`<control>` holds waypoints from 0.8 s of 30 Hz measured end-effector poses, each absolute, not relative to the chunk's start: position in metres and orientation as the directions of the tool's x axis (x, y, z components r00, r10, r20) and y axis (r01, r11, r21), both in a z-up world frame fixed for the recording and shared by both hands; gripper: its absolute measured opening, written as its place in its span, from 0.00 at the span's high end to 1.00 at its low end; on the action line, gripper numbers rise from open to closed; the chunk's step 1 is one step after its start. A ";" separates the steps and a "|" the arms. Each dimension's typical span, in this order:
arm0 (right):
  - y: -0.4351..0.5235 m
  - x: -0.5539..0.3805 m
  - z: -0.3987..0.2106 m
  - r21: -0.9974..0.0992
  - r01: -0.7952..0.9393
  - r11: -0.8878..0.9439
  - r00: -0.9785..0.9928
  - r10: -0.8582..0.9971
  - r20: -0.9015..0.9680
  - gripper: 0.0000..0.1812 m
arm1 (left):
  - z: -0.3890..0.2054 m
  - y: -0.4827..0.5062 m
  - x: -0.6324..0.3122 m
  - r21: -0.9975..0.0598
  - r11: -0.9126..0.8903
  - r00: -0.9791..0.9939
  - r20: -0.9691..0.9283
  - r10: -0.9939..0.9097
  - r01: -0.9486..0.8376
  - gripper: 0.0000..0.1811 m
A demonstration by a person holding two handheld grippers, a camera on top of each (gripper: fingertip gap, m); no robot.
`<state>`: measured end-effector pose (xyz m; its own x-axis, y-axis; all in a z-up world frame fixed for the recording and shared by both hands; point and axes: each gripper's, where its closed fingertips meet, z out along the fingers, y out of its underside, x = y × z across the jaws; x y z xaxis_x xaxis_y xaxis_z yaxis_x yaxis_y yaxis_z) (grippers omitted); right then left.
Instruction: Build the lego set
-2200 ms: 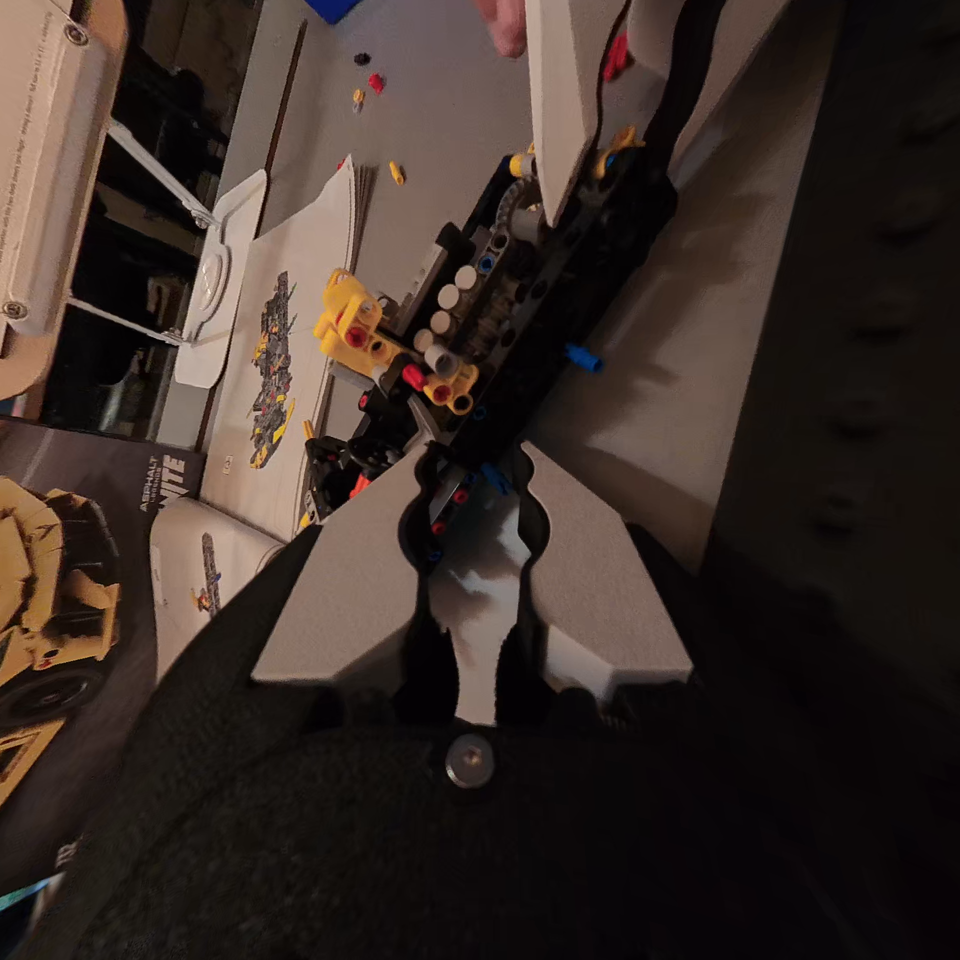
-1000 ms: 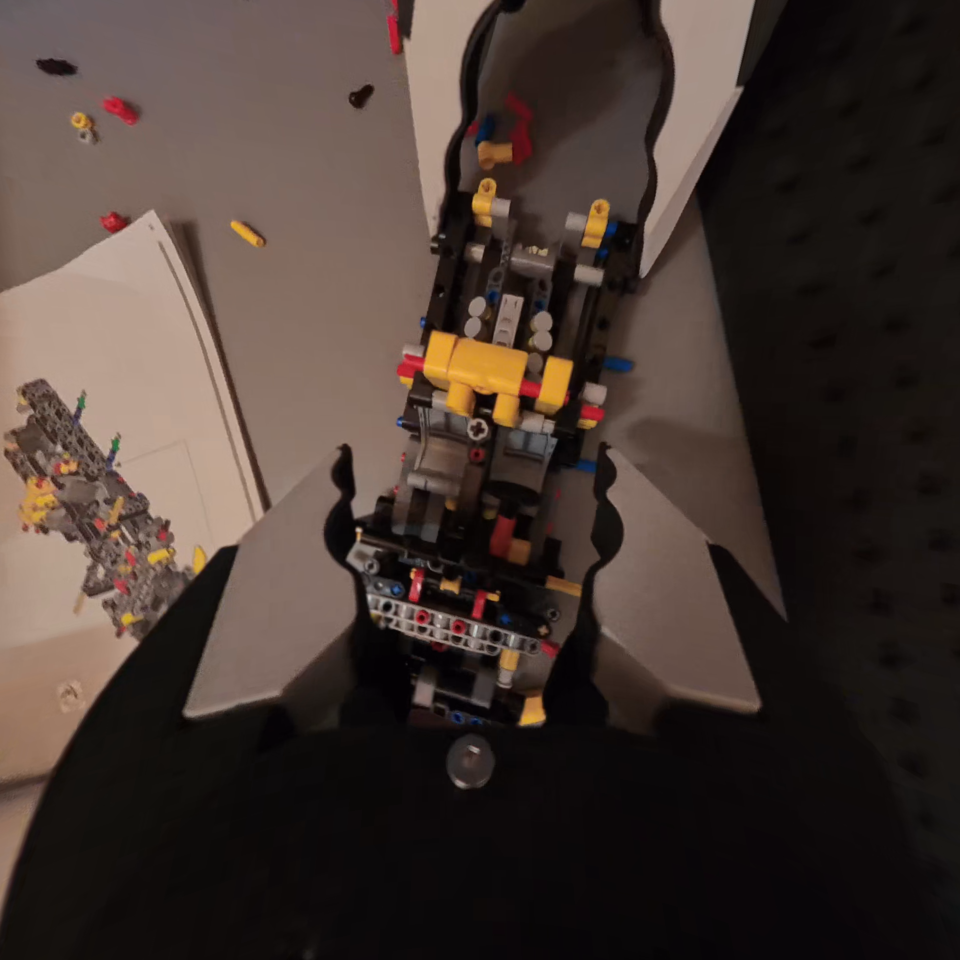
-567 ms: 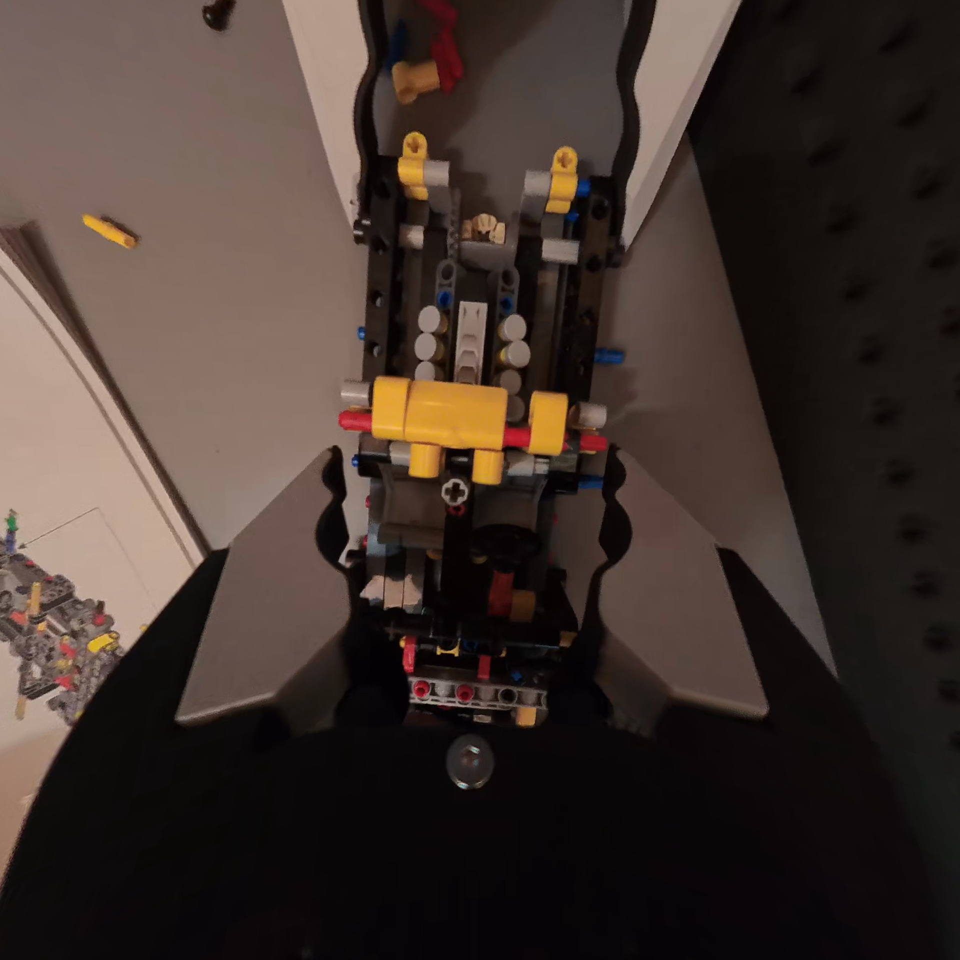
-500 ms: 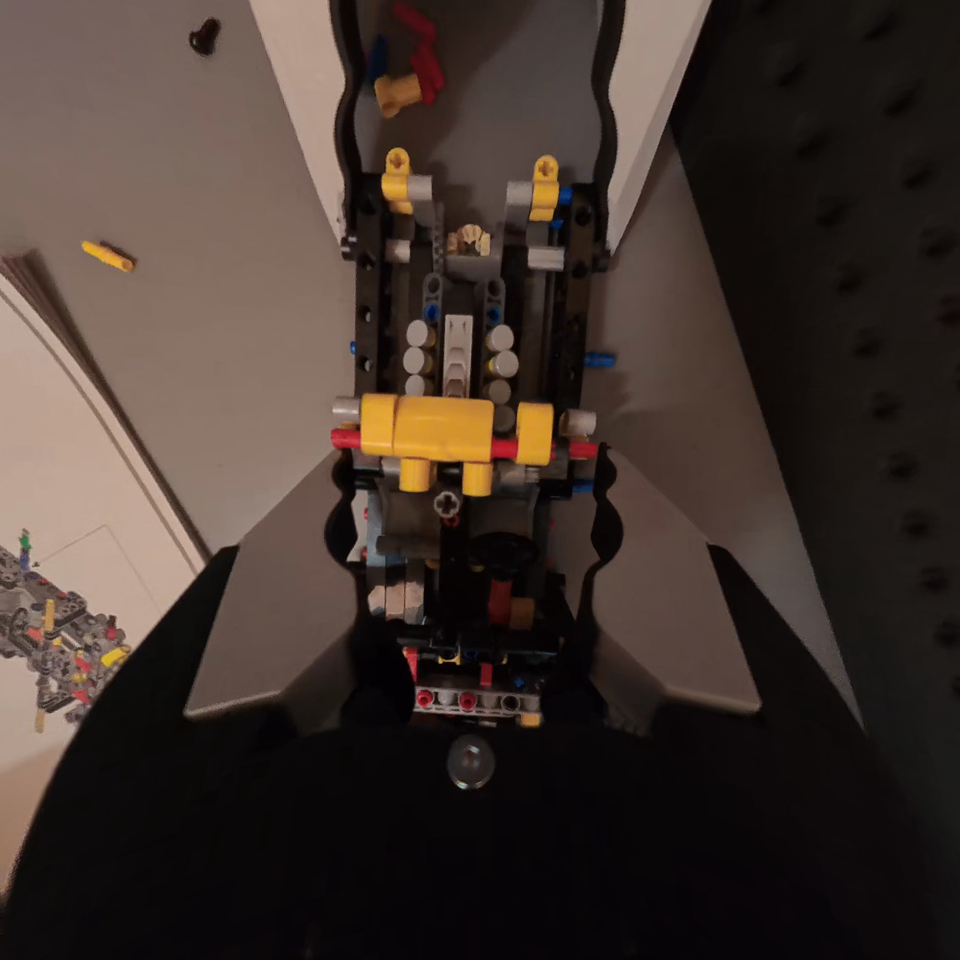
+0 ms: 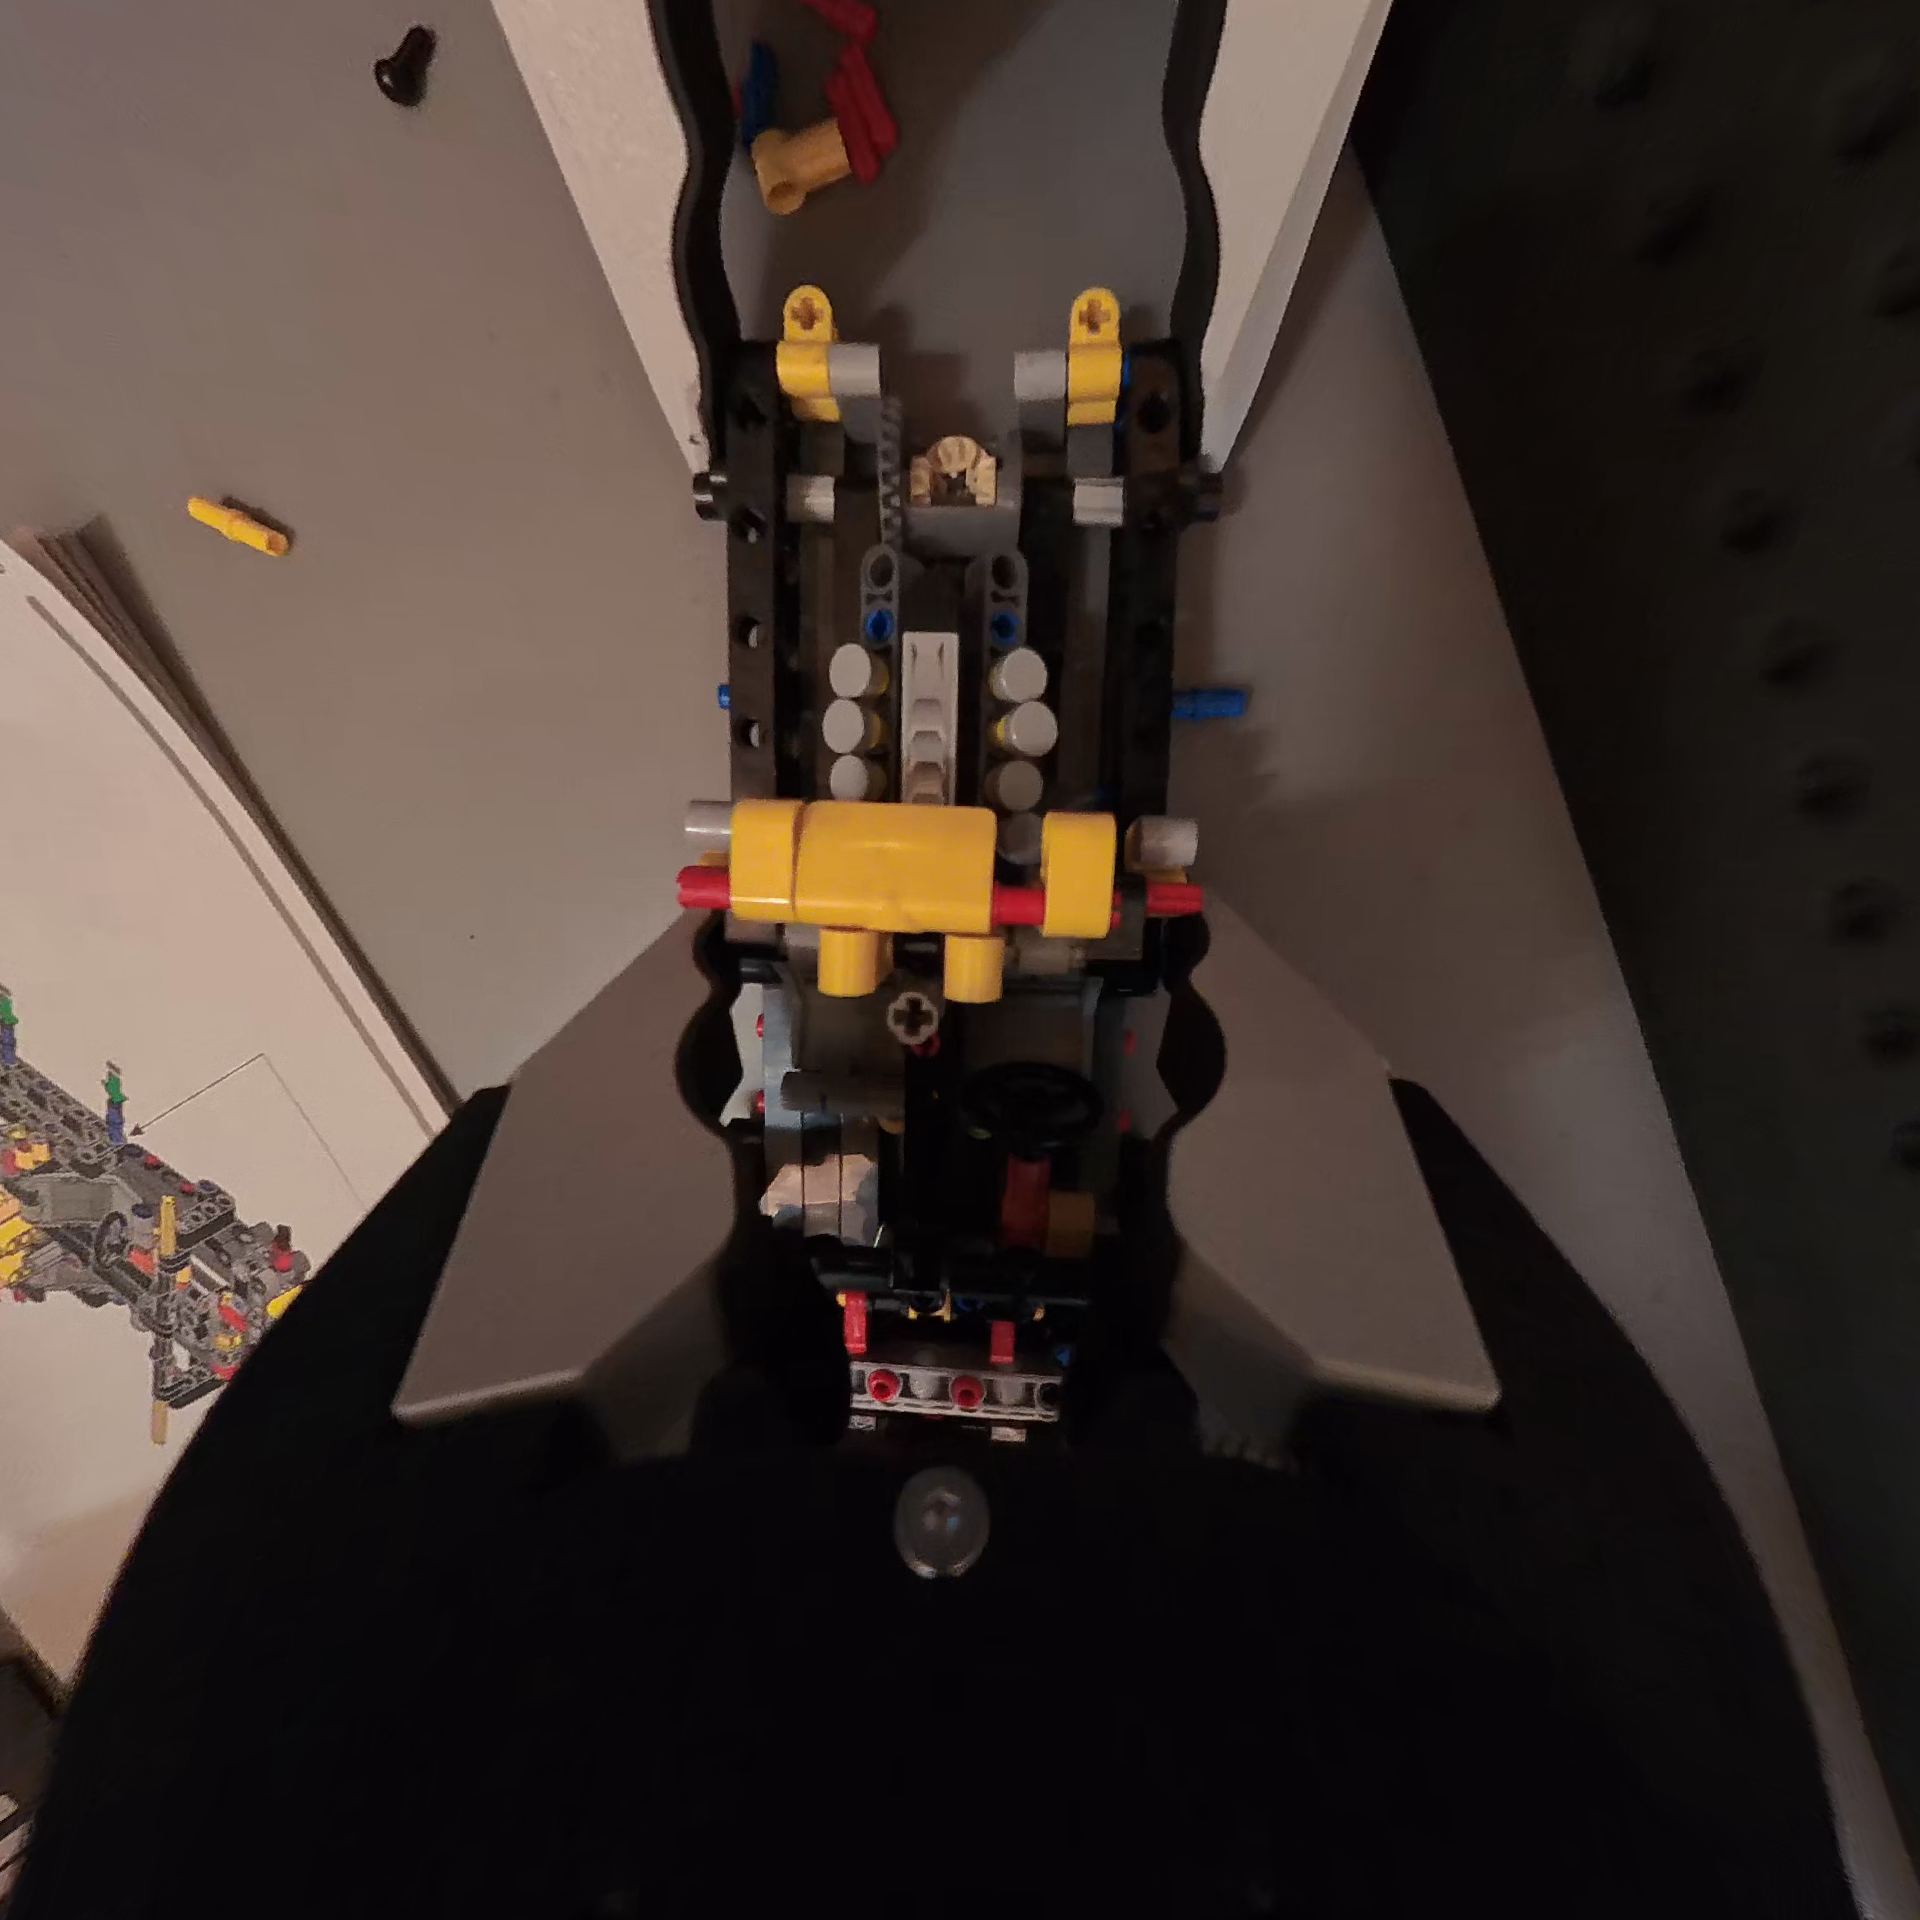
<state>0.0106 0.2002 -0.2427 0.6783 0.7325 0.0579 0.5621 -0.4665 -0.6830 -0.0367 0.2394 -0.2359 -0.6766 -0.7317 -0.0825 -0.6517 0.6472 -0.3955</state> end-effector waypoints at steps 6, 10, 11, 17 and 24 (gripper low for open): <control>0.201 0.010 -0.243 -0.699 0.531 -0.479 0.687 0.726 0.024 0.55 | -0.236 0.240 -0.036 -0.402 0.637 -0.670 -0.073 -0.738 -0.658 0.56; 0.201 0.009 -0.243 -0.694 0.536 -0.481 0.689 0.724 0.030 0.54 | -0.236 0.240 -0.037 -0.396 0.642 -0.674 -0.074 -0.735 -0.656 0.56; 0.201 0.010 -0.243 -0.699 0.531 -0.479 0.690 0.723 0.029 0.54 | -0.236 0.240 -0.037 -0.395 0.644 -0.676 -0.075 -0.733 -0.655 0.56; 0.200 0.011 -0.242 -0.705 0.536 -0.464 0.684 0.729 0.040 0.56 | -0.236 0.239 -0.036 -0.402 0.633 -0.666 -0.071 -0.742 -0.662 0.57; 0.201 0.010 -0.242 -0.720 0.521 -0.458 0.687 0.726 0.036 0.55 | -0.236 0.239 -0.037 -0.398 0.622 -0.651 -0.076 -0.755 -0.674 0.57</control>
<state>0.0101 0.2009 -0.2423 0.6865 0.7262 0.0356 0.5214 -0.4576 -0.7203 -0.0366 0.2392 -0.2362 -0.6511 -0.7551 -0.0764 -0.6744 0.6218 -0.3981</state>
